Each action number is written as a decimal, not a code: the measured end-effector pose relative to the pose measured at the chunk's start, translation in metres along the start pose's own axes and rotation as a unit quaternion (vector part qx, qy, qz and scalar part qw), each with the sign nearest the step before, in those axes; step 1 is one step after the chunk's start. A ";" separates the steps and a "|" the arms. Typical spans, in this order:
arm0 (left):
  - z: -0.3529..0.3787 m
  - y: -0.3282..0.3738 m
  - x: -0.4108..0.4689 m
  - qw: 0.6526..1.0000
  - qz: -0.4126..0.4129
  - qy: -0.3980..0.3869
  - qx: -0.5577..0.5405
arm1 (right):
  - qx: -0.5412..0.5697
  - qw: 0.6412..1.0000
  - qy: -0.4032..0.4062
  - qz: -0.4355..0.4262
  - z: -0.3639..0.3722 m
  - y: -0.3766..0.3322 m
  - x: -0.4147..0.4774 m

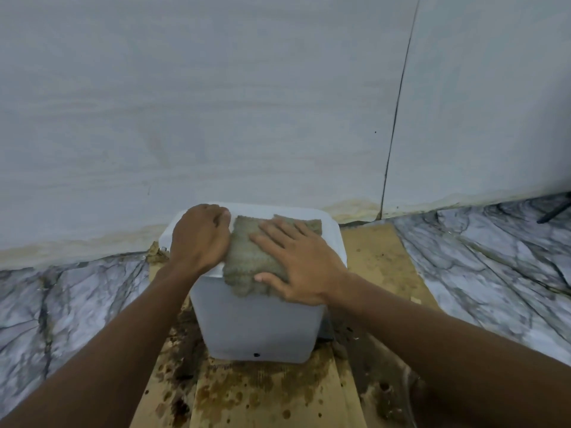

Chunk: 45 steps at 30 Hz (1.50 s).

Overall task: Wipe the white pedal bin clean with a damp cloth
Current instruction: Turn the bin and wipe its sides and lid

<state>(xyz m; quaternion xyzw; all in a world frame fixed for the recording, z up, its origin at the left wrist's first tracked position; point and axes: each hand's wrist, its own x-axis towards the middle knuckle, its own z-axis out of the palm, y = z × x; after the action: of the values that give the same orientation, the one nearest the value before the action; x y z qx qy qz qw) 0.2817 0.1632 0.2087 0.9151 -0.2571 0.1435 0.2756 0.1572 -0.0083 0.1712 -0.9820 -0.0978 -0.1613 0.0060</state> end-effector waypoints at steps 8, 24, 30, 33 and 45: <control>0.000 0.002 0.000 1.000 -0.003 -0.016 0.012 | -0.011 0.997 0.068 0.025 0.001 0.024 -0.024; 0.014 0.005 -0.025 0.982 -0.177 0.023 0.056 | 0.073 0.996 0.006 0.053 -0.007 0.038 -0.035; 0.010 -0.004 -0.038 0.984 -0.166 0.004 0.066 | 0.087 0.992 -0.076 0.045 -0.027 0.030 -0.032; 0.010 -0.005 -0.043 0.986 -0.143 -0.006 0.087 | 0.104 0.989 -0.096 0.048 -0.033 0.025 -0.017; 0.023 0.009 -0.035 0.988 -0.118 0.007 0.102 | 0.148 0.967 -0.168 0.121 -0.026 0.054 0.016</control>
<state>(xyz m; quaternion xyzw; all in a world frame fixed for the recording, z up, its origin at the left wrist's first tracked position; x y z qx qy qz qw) 0.2507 0.1577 0.1800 0.9614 -0.1292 0.1416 0.1975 0.1744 -0.0589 0.2017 -0.9877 -0.0004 0.0246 0.1542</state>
